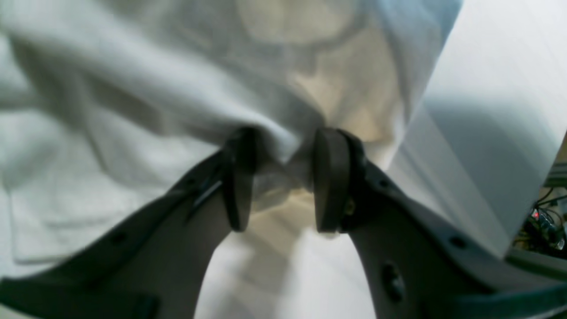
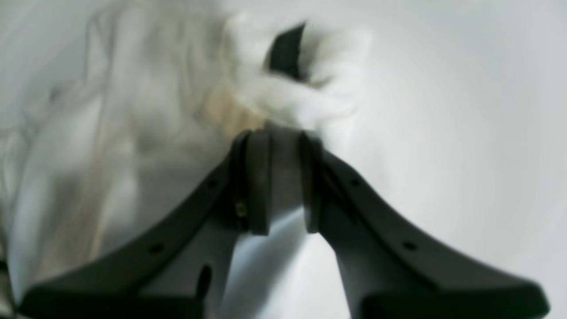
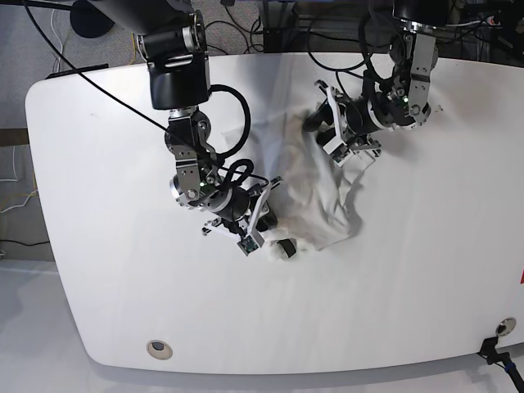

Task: Fold the T-shirt properly
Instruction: 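Lift and fold the shirt bundle over itself with both grippers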

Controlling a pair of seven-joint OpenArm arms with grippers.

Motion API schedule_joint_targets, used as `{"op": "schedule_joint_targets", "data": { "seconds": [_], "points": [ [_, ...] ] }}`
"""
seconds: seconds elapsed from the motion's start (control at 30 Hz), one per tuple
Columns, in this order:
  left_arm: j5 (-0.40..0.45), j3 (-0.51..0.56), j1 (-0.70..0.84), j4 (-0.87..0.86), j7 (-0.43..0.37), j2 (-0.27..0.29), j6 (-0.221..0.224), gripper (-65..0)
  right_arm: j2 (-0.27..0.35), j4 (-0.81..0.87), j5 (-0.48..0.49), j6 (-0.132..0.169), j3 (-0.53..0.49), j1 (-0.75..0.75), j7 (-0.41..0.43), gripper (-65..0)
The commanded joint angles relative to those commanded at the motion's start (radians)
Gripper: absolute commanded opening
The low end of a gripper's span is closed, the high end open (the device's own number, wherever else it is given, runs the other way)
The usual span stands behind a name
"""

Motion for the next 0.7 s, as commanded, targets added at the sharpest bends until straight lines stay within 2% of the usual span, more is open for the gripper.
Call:
{"op": "schedule_joint_targets", "data": {
  "seconds": [0.27,0.4,0.7],
  "points": [
    [0.0,0.005,-0.112,-0.015,0.0,-0.074,0.0,-45.4,0.049,0.034,0.008,-0.002,0.003,-0.083,0.0,-54.3],
    [0.0,0.005,-0.129,-0.015,0.002,-0.077,0.0,-45.4,0.049,0.086,0.002,-0.002,0.003,-0.124,0.0,-54.3],
    [-0.005,0.003,-0.087,-0.014,0.003,-0.089,0.0,-45.4,0.049,0.086,0.002,-0.002,0.003,-0.097,0.0,-54.3]
  ]
}}
